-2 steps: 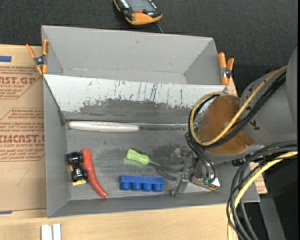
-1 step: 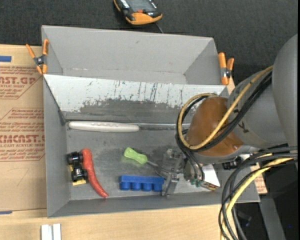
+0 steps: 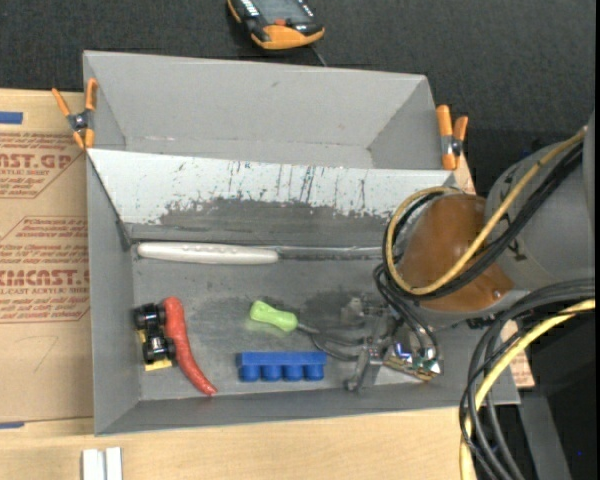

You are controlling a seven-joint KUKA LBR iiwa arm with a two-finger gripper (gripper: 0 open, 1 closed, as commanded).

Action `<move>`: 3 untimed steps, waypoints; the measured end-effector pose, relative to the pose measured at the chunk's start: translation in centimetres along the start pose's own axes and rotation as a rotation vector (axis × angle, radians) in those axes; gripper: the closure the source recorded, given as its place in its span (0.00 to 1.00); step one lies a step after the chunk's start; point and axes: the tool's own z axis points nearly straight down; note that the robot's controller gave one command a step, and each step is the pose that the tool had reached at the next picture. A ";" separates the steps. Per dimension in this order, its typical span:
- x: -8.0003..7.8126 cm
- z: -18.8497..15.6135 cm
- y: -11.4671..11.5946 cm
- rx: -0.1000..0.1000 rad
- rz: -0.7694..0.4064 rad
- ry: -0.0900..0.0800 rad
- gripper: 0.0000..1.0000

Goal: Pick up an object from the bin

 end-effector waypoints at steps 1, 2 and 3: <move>0.1 0.0 0.3 0.004 0.028 0.000 0.00; 0.3 0.0 3.9 0.000 0.043 0.001 0.00; 0.3 0.0 4.8 0.000 -0.041 -0.001 0.00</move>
Offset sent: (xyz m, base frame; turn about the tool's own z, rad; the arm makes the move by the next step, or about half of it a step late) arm 0.0025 0.0324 -0.0007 -0.1646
